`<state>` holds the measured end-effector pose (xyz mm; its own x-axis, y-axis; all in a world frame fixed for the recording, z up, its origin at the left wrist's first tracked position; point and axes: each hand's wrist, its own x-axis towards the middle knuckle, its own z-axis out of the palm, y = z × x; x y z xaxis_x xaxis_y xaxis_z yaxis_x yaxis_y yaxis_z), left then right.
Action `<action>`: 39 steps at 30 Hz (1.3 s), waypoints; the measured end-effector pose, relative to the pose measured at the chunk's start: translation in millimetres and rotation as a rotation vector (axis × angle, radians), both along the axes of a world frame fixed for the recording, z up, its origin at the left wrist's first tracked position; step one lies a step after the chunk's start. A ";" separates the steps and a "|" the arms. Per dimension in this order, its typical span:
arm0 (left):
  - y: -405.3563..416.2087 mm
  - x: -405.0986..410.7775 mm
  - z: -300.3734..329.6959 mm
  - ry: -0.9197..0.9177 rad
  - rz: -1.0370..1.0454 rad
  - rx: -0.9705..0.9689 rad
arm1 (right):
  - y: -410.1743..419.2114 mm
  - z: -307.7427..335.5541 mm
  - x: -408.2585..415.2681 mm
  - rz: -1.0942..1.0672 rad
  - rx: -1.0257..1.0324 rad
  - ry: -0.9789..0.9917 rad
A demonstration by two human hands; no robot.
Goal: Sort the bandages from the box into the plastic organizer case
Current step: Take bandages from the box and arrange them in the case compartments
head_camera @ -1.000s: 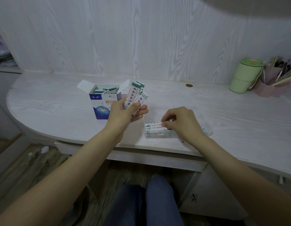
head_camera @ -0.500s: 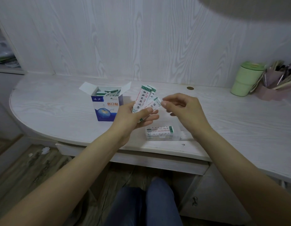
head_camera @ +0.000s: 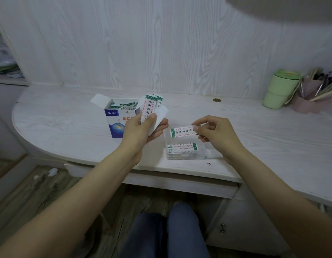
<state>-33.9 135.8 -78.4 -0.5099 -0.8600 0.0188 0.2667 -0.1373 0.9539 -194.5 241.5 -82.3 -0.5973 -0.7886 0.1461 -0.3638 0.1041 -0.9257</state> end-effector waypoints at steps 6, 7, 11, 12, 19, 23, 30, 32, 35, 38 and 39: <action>-0.9 -3.1 -2.7 0.001 0.014 0.006 | -0.1 -12.8 2.7 0.001 0.149 0.280; -0.6 -3.9 -2.5 -0.001 0.014 0.002 | -0.7 -14.3 4.0 0.000 0.157 0.322; 0.4 -6.5 -2.2 -0.005 0.005 -0.006 | -3.8 -17.9 7.8 0.010 0.198 0.444; 0.6 -6.9 -2.3 -0.006 0.003 -0.003 | -4.2 -18.3 7.7 0.014 0.204 0.463; 0.3 -9.1 -3.0 -0.013 -0.004 0.011 | -5.2 -19.0 4.8 0.033 0.267 0.553; 1.8 -9.2 -2.3 -0.010 -0.010 0.014 | -4.8 -18.7 4.7 0.034 0.290 0.577; 3.4 -7.2 -2.0 -0.016 -0.124 -0.022 | -5.2 -1.1 8.3 0.039 0.096 0.282; 6.3 -6.5 -1.6 -0.048 -0.215 -0.069 | -5.4 13.9 13.7 0.065 -0.036 0.047; 11.1 -7.6 -0.1 -0.067 -0.303 -0.096 | -6.4 26.3 22.1 0.105 -0.064 -0.102; 9.7 -8.2 1.3 -0.035 -0.277 -0.064 | -6.9 27.0 22.8 0.131 -0.096 -0.258; 7.9 -7.6 1.3 -0.026 -0.261 -0.057 | -7.0 26.2 21.5 0.143 -0.124 -0.345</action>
<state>-41.6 143.8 -77.0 -0.7154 -0.6971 0.0477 0.2048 -0.1440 0.9682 -172.9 234.5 -56.1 -0.5134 -0.8564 0.0549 -0.0316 -0.0450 -0.9985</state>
